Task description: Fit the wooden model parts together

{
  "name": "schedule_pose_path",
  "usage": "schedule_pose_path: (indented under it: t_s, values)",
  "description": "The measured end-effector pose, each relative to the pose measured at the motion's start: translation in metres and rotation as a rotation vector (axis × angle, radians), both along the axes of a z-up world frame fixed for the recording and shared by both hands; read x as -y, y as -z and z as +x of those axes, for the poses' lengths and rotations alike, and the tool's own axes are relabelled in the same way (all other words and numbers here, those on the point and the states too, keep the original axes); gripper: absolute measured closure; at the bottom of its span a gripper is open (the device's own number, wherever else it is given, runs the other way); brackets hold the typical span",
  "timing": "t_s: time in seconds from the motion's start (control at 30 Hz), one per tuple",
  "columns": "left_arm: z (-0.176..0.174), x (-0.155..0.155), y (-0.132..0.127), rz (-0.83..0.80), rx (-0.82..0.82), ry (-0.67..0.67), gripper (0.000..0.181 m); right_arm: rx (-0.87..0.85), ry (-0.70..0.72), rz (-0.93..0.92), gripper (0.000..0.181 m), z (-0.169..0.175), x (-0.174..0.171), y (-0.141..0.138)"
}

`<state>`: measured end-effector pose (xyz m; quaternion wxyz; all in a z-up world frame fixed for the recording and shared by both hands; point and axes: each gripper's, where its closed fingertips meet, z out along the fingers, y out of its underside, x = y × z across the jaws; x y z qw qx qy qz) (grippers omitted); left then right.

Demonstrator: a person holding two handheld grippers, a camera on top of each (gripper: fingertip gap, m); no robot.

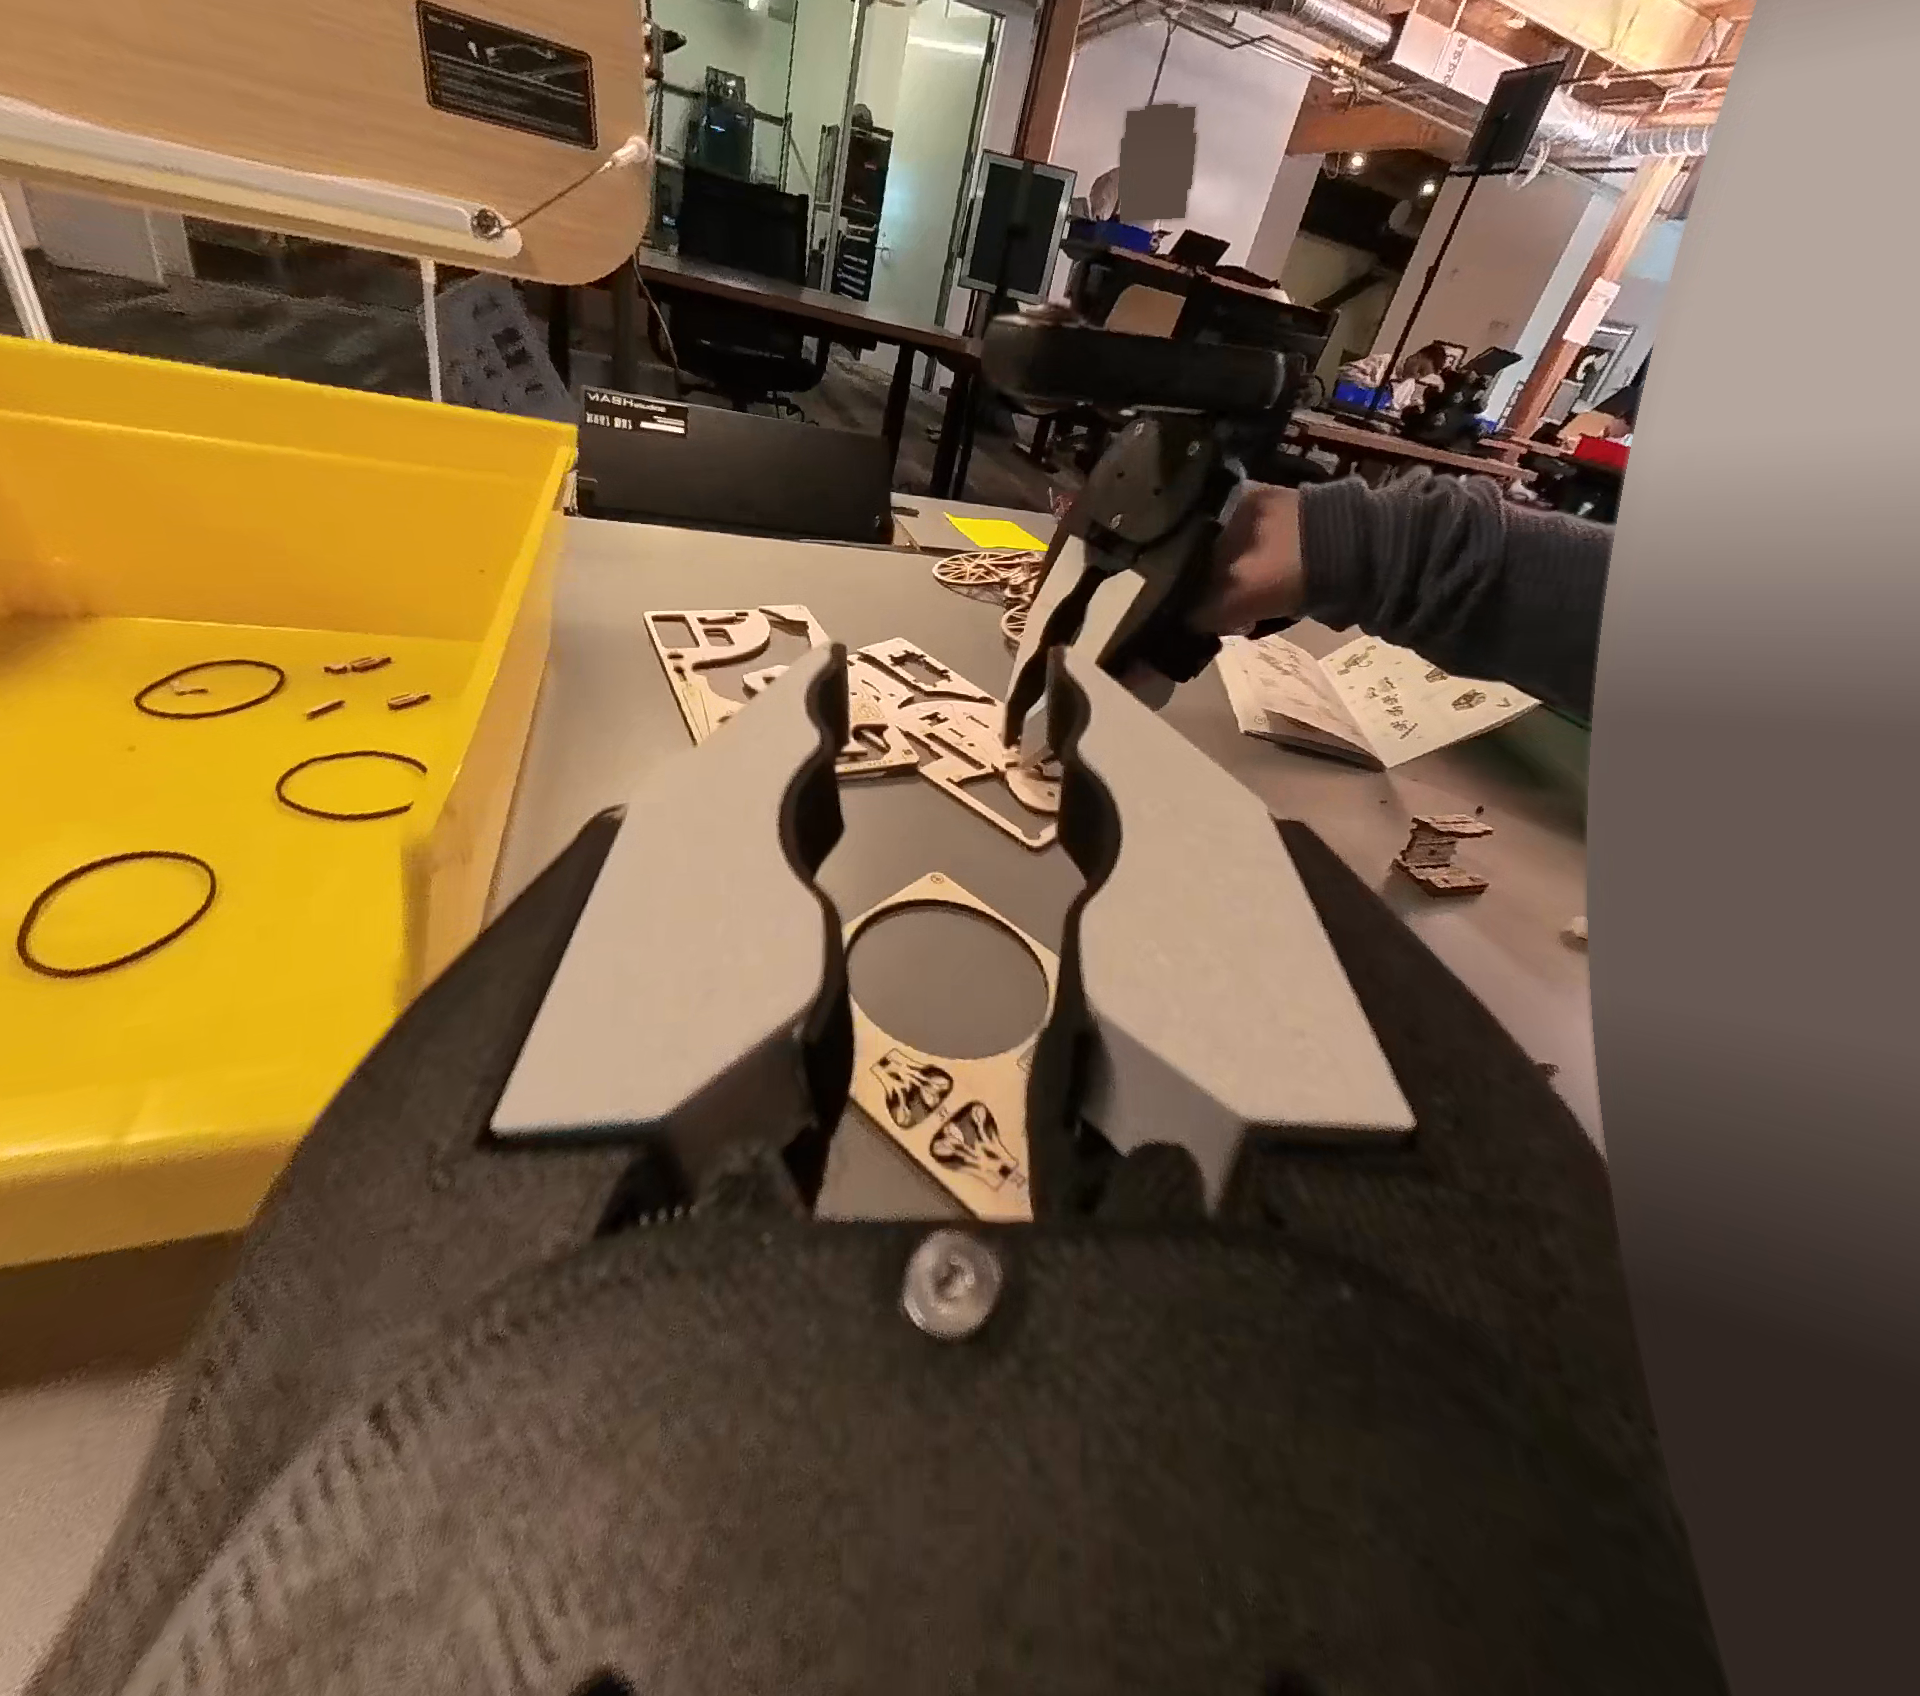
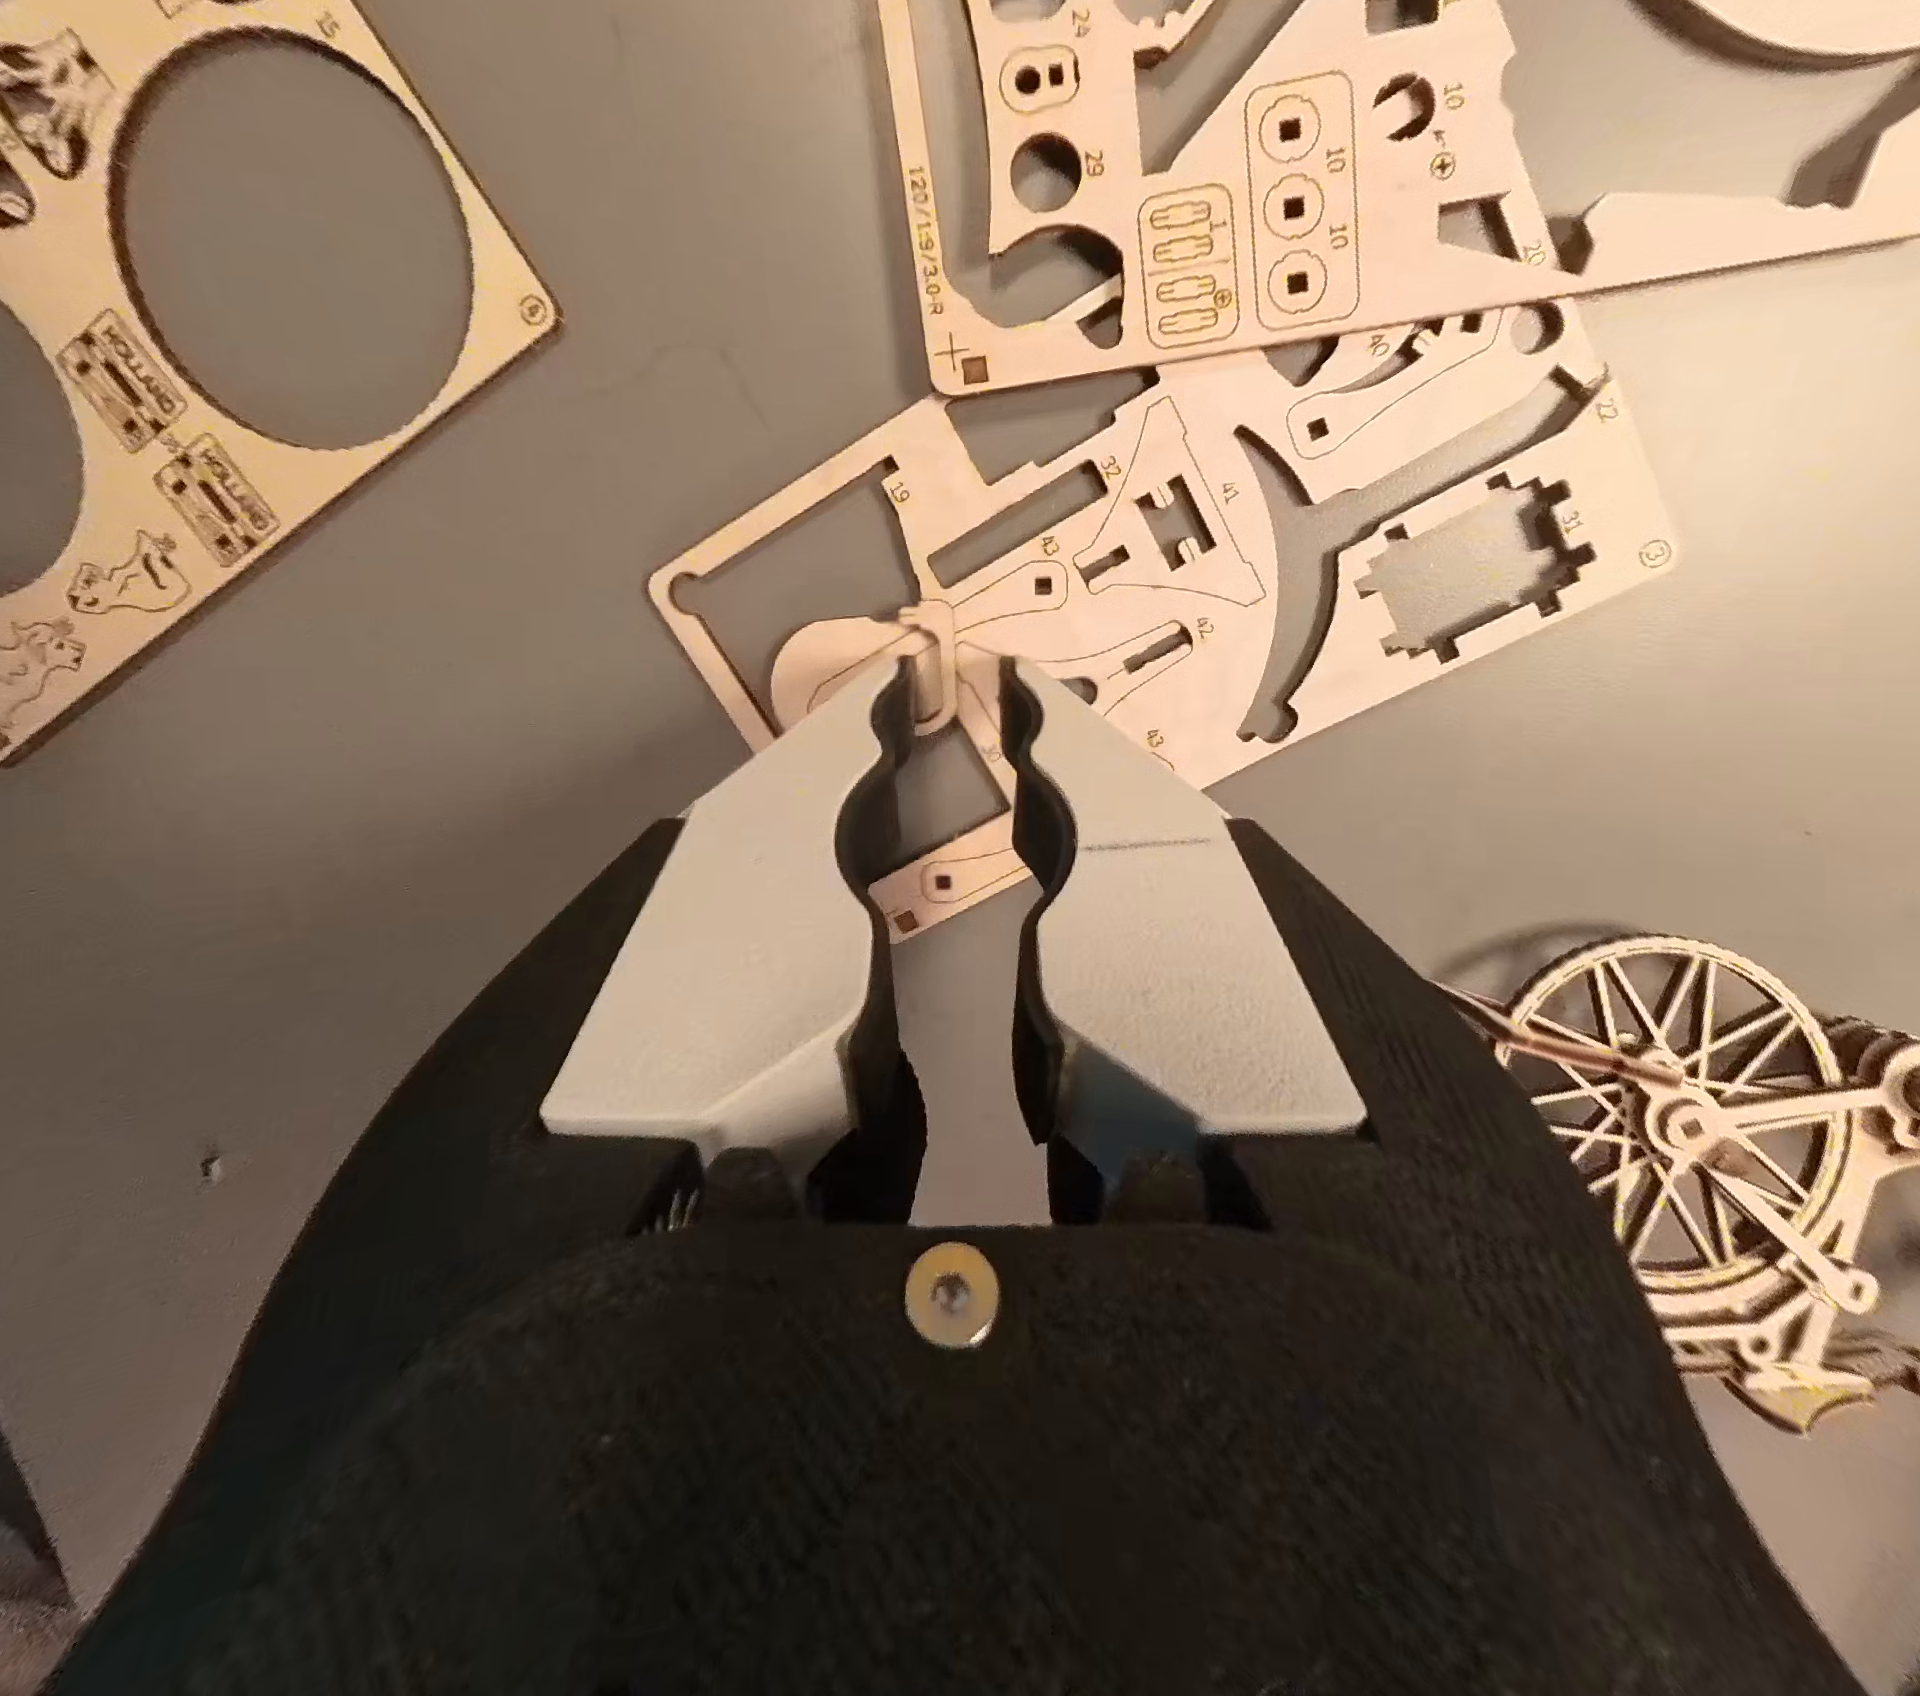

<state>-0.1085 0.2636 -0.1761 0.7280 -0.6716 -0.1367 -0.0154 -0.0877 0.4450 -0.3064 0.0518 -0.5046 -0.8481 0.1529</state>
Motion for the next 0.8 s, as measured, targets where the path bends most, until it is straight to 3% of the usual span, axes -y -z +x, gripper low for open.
schedule_pose_path:
  t_s: [0.13, 0.23, 0.37, 0.5, 0.63, 0.8]
  values:
    - [0.0, 0.003, 0.005, 0.0, 0.01, -0.007, 0.146, 0.027, -0.01, 0.038, 0.181, 0.0, -0.002, 0.003]
    - [0.004, 0.0, 0.007, -0.002, 0.022, 0.007, 0.147, -0.007, -0.013, 0.049, 0.181, 0.0, -0.002, -0.002]
    - [0.024, -0.01, 0.004, -0.006, 0.016, 0.046, 0.149, -0.142, 0.022, 0.021, 0.181, 0.016, 0.001, -0.034]
    - [0.056, -0.027, 0.003, -0.013, 0.01, 0.111, 0.149, -0.285, 0.106, 0.027, 0.181, 0.062, -0.007, -0.068]
    - [0.098, -0.05, 0.006, -0.02, 0.005, 0.19, 0.151, -0.531, 0.249, -0.02, 0.181, 0.116, -0.022, -0.1]
    - [0.144, -0.091, 0.012, -0.072, -0.111, 0.29, 0.15, -1.015, 0.37, -0.021, 0.181, 0.178, -0.054, -0.131]
